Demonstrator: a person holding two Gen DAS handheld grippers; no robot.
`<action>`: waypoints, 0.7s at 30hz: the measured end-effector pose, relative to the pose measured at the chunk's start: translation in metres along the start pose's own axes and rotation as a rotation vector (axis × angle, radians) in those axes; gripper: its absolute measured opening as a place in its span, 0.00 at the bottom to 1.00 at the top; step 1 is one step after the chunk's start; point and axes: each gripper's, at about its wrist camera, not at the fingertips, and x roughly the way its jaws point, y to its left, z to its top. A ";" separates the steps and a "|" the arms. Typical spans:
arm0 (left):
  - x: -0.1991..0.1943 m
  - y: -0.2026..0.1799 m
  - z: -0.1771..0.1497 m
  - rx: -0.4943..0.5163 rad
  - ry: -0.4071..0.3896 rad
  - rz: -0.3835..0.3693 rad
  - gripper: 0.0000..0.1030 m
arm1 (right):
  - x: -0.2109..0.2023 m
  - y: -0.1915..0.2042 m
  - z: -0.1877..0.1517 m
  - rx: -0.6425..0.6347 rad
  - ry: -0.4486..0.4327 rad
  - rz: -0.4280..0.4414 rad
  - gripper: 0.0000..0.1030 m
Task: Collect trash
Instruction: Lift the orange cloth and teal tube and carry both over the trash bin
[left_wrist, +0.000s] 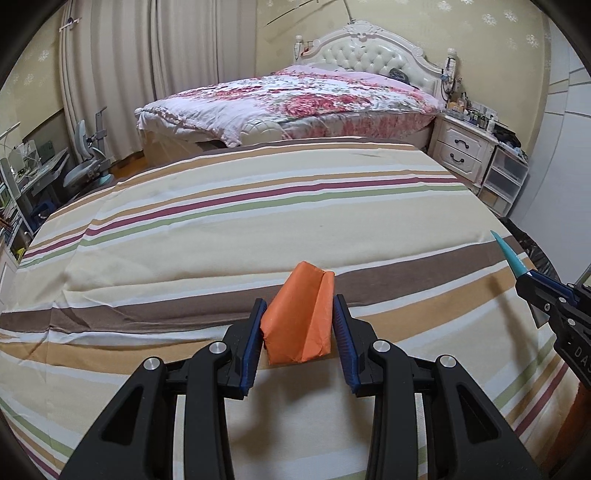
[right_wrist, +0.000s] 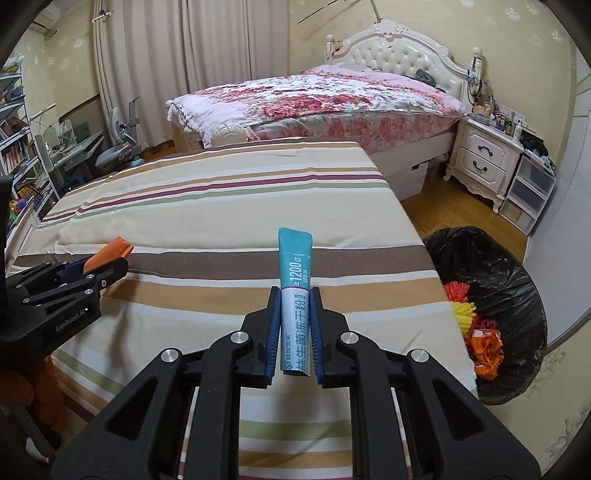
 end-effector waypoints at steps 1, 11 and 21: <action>0.000 -0.007 0.000 0.011 -0.001 -0.009 0.36 | -0.003 -0.006 -0.002 0.011 -0.006 -0.008 0.15; -0.003 -0.078 0.013 0.119 -0.033 -0.108 0.36 | -0.028 -0.070 -0.014 0.123 -0.054 -0.122 0.15; -0.001 -0.141 0.032 0.204 -0.076 -0.206 0.36 | -0.042 -0.133 -0.020 0.221 -0.090 -0.233 0.15</action>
